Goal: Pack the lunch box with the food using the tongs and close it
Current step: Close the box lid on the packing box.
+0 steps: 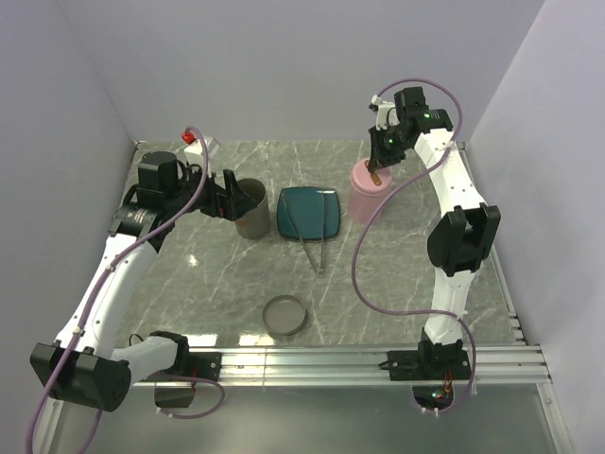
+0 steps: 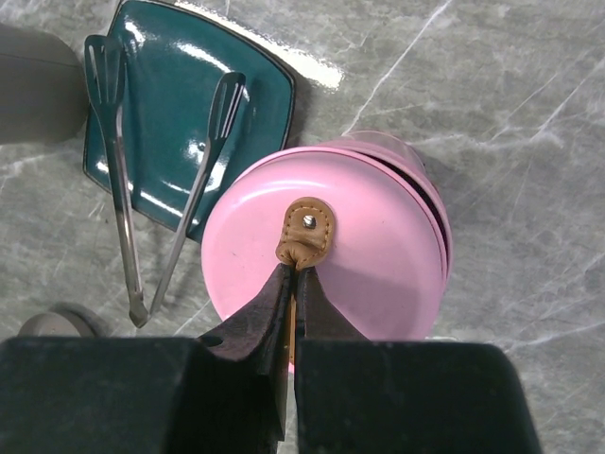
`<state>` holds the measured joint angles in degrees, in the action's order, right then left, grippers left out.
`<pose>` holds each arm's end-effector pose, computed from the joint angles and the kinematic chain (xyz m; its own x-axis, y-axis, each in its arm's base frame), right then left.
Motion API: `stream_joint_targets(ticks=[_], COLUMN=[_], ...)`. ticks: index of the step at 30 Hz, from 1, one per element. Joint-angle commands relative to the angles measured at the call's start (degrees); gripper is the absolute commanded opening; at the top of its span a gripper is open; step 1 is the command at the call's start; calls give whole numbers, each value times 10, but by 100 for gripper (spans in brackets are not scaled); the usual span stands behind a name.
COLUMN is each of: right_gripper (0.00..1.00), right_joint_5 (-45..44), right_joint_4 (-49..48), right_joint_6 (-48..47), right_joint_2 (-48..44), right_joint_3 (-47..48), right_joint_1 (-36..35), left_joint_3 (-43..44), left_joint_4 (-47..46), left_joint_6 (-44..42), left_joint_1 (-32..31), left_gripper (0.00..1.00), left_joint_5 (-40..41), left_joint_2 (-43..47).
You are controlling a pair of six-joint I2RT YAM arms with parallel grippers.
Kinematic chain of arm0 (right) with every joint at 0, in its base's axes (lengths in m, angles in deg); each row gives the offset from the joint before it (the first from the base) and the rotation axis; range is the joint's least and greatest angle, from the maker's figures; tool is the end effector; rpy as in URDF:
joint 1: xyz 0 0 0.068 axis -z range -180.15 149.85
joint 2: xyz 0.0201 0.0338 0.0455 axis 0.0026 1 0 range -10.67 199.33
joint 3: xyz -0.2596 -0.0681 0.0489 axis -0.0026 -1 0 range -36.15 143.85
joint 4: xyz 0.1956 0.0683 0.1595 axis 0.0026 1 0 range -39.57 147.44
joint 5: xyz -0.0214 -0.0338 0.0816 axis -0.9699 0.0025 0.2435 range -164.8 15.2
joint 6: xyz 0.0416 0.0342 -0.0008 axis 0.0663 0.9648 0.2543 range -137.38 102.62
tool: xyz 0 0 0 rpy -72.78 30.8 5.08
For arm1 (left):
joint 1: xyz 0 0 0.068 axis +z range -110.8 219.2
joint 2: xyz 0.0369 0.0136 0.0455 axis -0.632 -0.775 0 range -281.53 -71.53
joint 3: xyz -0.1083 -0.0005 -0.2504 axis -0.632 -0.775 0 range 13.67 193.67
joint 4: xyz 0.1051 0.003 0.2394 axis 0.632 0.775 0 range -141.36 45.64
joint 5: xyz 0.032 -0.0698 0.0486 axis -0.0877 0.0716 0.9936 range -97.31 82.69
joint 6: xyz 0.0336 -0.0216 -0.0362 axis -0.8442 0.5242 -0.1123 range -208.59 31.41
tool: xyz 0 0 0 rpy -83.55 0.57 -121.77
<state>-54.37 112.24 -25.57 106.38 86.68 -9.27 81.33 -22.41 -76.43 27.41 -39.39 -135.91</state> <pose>0.4303 0.0817 0.3440 -0.7620 -0.2575 -0.5942 -0.4542 0.8665 0.2070 0.2319 -0.0679 0.3804 -0.5497 -0.0678 -0.8326 0.5379 0.7339 -0.4148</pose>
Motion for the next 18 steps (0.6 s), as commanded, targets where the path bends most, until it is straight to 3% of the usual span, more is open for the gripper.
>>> stream_joint_targets(ticks=[1, 18], right_gripper=[0, 0], right_joint_5=[-5, 1], right_joint_4=[2, 7], right_joint_6=[-2, -6], right_joint_2=[-1, 47], right_joint_3=[32, 24], right_joint_1=[-5, 5], left_joint_3=[-2, -16], left_joint_4=[-20, -26], left_joint_6=[8, 10], left_joint_1=[4, 7], left_gripper=[99, 99], left_joint_5=[-12, -17], left_joint_2=[12, 20])
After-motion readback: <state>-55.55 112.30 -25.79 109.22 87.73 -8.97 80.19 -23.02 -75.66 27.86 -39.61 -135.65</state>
